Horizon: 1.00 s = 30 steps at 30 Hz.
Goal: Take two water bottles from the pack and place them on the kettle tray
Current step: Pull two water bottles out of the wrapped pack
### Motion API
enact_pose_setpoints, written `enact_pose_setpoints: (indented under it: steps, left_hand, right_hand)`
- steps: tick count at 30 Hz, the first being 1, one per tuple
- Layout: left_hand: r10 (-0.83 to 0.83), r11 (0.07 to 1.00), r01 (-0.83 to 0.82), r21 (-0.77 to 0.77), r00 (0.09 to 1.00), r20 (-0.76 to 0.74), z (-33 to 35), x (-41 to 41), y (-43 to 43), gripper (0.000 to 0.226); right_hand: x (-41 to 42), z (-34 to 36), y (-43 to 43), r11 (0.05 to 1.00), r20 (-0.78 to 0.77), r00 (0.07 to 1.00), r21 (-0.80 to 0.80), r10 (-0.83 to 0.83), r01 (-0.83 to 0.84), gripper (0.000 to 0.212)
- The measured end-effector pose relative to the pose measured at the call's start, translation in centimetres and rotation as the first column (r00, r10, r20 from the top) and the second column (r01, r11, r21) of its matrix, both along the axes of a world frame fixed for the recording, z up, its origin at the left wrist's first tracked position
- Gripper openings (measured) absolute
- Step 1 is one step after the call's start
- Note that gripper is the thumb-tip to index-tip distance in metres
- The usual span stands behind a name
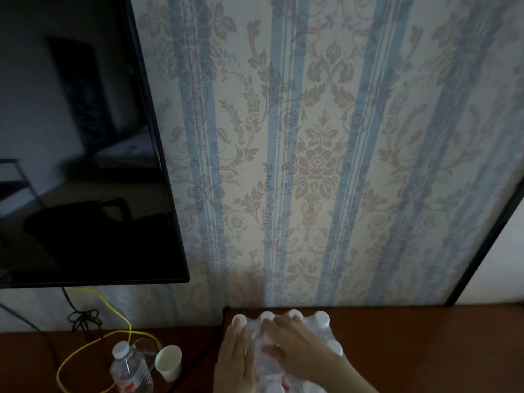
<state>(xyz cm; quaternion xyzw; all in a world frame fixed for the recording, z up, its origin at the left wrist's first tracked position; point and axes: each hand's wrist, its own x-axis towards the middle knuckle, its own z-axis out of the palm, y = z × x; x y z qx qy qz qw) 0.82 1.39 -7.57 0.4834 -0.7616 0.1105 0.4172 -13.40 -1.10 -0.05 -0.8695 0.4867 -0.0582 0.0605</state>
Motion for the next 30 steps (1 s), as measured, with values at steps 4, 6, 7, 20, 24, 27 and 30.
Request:
enact_pose_setpoints:
  steps: [4, 6, 7, 20, 24, 27, 30]
  left_hand:
    - [-0.055, 0.981, 0.054, 0.185, 0.998, 0.002, -0.7, 0.7, -0.6, 0.049]
    - [0.091, 0.908, -0.045, 0.416, 0.992, -0.090, 0.3, 0.4, -0.6, 0.083]
    - [0.170, 0.840, -0.071, 0.538, 0.976, -0.137, 0.8, 0.1, -0.8, 0.100]
    - [0.038, 0.714, 0.484, 0.506, 0.694, -0.719, 8.9, -2.5, -3.7, 0.062]
    - [0.026, 0.691, 0.590, 0.419, 0.558, -0.829, 10.6, -2.8, -3.7, 0.043]
    - [0.044, 0.706, 0.583, 0.401, 0.529, -0.847, 11.4, -2.6, -3.8, 0.035]
    - [0.076, 0.706, 0.581, 0.404, 0.505, -0.860, 11.6, -2.1, -3.9, 0.035]
  right_hand:
    - [-1.0, 3.6, 0.3, 0.999, 0.179, 0.983, -0.011, 0.045, -0.043, 0.023]
    - [-1.5, 6.0, 0.4, 0.998, 0.267, 0.962, -0.048, 0.062, -0.050, 0.021]
    - [-1.8, 7.2, 0.5, 0.997, 0.305, 0.950, -0.059, 0.062, -0.046, 0.021]
    - [-2.7, 15.7, -1.8, 0.999, 0.567, 0.823, 0.038, -0.030, 0.011, 0.014]
    - [-2.3, 15.5, -2.7, 0.997, 0.583, 0.809, 0.015, -0.075, 0.081, 0.022]
    - [-2.4, 14.1, -3.0, 0.988, 0.688, 0.718, -0.015, -0.103, 0.156, 0.043]
    - [-3.4, 10.2, -2.6, 0.952, 0.800, 0.546, 0.098, -0.248, 0.289, 0.037]
